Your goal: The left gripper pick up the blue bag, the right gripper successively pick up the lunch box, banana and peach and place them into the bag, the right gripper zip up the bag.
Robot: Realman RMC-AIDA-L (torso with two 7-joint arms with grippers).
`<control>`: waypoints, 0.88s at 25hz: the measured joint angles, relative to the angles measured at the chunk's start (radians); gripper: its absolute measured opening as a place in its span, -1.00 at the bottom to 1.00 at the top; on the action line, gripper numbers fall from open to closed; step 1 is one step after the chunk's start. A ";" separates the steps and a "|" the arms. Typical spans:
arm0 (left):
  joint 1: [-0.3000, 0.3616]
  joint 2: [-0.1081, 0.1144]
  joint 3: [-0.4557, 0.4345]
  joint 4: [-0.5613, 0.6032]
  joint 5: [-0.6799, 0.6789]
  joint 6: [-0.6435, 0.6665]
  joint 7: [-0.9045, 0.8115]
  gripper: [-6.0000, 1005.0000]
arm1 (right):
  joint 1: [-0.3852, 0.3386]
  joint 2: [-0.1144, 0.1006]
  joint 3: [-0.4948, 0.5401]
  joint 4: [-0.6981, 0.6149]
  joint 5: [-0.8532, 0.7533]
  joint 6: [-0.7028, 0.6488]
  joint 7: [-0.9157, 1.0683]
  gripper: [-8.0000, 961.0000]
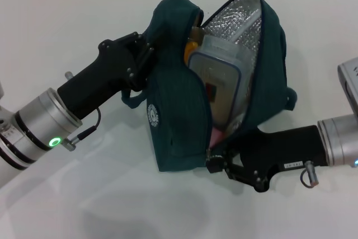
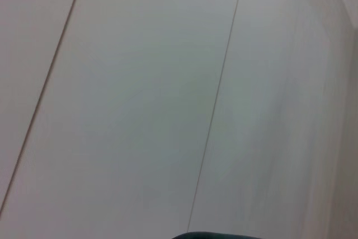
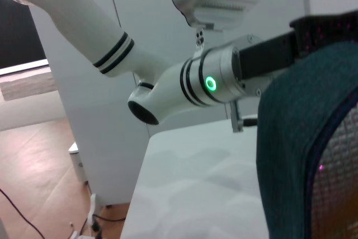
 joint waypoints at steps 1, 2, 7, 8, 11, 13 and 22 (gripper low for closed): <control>0.000 0.001 0.000 0.000 0.000 0.000 0.000 -0.79 | -0.006 0.000 0.002 -0.015 0.000 0.000 0.000 -0.96; 0.000 0.001 0.001 0.000 0.000 0.001 0.000 -0.78 | -0.009 0.001 0.005 -0.024 0.000 0.000 0.000 -0.96; 0.000 0.004 0.004 0.006 0.000 0.001 -0.076 -0.56 | -0.010 0.002 0.008 -0.041 0.000 0.000 -0.001 -0.96; 0.001 0.006 0.004 0.010 -0.001 0.000 -0.109 -0.50 | -0.009 0.002 0.008 -0.043 -0.001 0.000 -0.003 -0.96; 0.008 0.010 0.001 0.026 -0.001 0.000 -0.209 -0.25 | -0.005 0.003 0.010 -0.044 -0.001 -0.005 -0.020 -0.96; 0.021 0.012 -0.002 0.055 -0.002 -0.003 -0.306 -0.04 | -0.003 0.004 0.015 -0.048 0.001 -0.008 -0.029 -0.96; 0.113 0.015 0.000 0.119 -0.003 0.023 -0.447 0.53 | -0.004 0.004 0.019 -0.078 0.002 -0.010 -0.058 -0.96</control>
